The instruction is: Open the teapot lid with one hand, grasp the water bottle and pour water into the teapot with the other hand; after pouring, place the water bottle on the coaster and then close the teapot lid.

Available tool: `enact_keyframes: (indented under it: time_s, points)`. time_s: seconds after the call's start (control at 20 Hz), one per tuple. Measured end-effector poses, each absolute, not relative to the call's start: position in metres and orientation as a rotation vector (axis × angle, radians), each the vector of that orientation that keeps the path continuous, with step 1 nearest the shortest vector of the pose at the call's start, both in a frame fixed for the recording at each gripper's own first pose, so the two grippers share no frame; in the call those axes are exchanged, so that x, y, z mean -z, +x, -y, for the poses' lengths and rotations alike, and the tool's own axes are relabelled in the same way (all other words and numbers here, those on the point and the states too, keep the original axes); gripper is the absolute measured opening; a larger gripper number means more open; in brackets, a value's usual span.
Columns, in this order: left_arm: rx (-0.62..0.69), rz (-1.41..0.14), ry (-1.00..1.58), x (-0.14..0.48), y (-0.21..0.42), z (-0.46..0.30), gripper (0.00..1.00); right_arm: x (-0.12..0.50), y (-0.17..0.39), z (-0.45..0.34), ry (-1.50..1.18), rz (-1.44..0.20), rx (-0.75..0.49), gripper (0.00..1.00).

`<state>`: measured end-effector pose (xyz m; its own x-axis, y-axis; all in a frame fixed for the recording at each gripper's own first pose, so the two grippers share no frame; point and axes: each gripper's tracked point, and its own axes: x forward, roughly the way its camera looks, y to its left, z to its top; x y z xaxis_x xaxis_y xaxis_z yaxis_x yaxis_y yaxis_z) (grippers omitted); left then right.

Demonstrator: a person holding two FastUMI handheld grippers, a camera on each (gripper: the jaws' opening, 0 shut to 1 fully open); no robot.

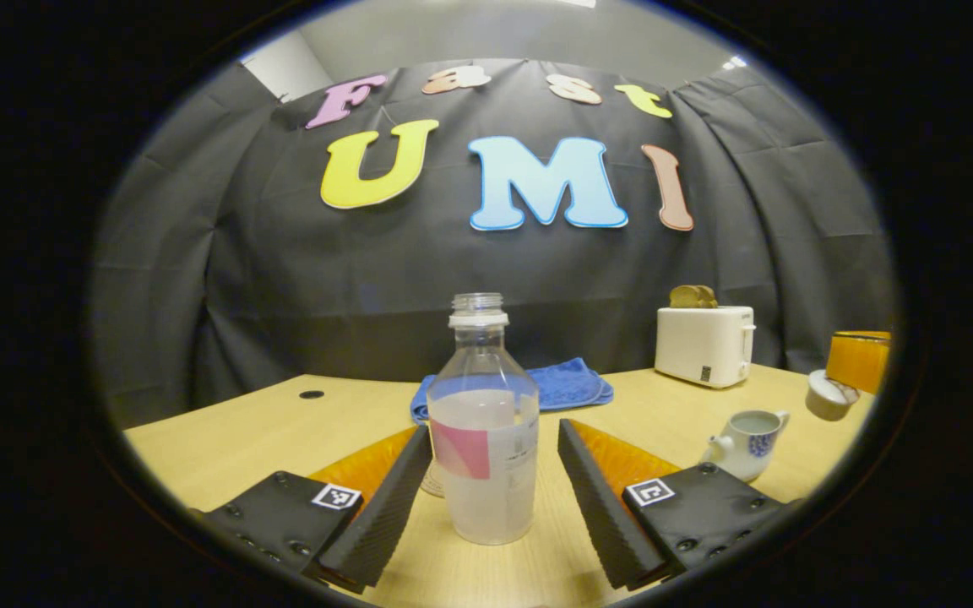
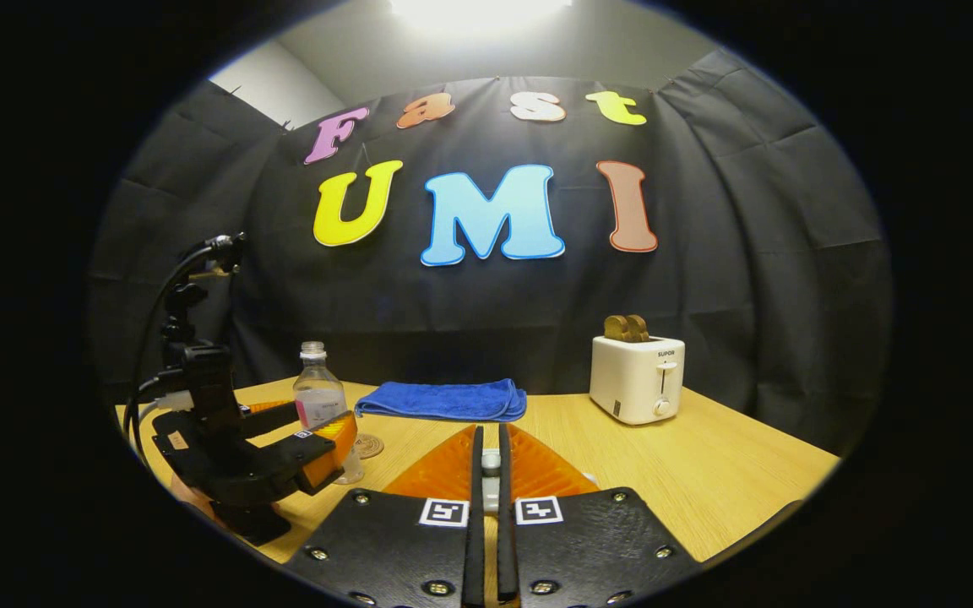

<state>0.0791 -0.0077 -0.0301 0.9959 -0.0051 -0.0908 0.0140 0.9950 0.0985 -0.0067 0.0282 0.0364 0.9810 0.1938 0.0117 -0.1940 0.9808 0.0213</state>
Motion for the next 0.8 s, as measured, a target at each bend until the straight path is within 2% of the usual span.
enact_keyframes:
  time_s: [0.35,0.4,0.45,0.55,0.8]
  points:
    - [0.034,-0.106,0.091,0.034,0.093,0.012,1.00,-0.016,-0.043,-0.038,0.043,-0.048,-0.235,0.06]
    - [0.037,-0.104,0.091,0.035,0.094,0.013,0.97,-0.014,-0.050,-0.040,0.026,-0.048,-0.241,0.06]
    - [0.035,-0.104,0.094,0.033,0.092,0.012,0.89,-0.009,-0.053,-0.041,0.020,-0.053,-0.245,0.06]
    - [0.020,-0.099,0.102,0.032,0.092,0.010,0.86,-0.008,-0.055,-0.039,0.014,-0.049,-0.245,0.06]
    - [0.029,-0.107,0.163,0.031,0.087,0.017,0.85,0.001,-0.064,-0.033,0.029,-0.069,-0.248,0.06]
